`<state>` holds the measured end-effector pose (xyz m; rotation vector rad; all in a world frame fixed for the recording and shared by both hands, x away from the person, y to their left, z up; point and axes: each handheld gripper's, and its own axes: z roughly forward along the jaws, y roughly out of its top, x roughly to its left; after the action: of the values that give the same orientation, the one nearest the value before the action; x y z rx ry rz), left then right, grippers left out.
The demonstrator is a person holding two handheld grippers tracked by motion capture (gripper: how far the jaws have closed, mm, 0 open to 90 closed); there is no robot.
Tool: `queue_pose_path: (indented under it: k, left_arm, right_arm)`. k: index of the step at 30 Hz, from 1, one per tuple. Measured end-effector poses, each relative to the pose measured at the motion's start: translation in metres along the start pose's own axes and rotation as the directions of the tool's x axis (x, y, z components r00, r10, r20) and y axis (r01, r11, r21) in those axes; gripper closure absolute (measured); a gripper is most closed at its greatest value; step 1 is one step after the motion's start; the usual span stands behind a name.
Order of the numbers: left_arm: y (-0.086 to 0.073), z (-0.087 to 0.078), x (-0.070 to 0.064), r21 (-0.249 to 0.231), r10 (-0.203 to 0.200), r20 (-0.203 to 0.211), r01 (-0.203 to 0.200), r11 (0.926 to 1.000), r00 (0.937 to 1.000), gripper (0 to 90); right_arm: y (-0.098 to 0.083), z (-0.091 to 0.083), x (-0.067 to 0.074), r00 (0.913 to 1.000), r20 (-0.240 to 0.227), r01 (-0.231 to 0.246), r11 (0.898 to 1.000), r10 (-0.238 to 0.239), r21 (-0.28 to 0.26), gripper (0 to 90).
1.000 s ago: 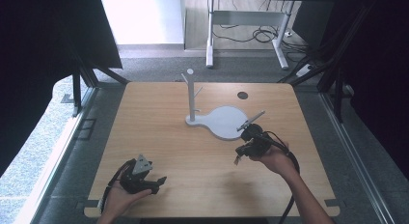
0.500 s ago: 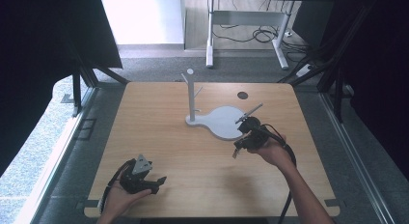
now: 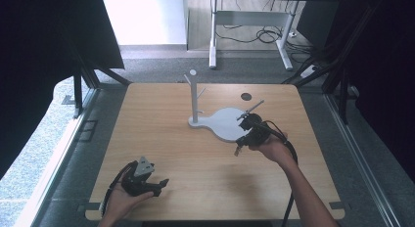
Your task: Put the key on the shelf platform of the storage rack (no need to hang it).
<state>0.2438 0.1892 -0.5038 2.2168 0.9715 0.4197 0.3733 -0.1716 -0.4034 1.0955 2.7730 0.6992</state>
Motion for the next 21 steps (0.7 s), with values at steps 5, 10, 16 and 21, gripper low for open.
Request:
queue_pose_path:
  k: [5,10,16,21]
  left_arm:
    - [0.0,0.0,0.0,-0.001,-0.001,0.001,0.001,1.0,1.0,23.5]
    - [0.0,-0.001,0.001,-0.001,-0.001,0.002,0.001,1.0,1.0,23.5]
    - [0.0,0.0,0.001,0.003,0.0,0.005,0.0,1.0,1.0,23.3]
    - [0.0,-0.001,0.001,-0.002,-0.002,0.003,0.002,1.0,1.0,23.4]
  right_arm:
    - [0.005,0.001,0.0,1.0,0.002,0.004,1.0,-0.004,0.0,89.8]
    - [0.009,0.004,0.0,1.0,-0.003,0.003,1.0,-0.003,-0.005,89.8]
    - [0.016,0.008,-0.003,1.0,0.0,-0.001,1.0,0.001,0.003,89.8]
    - [0.021,0.009,-0.006,0.9999,0.003,-0.012,1.0,0.012,0.001,89.8]
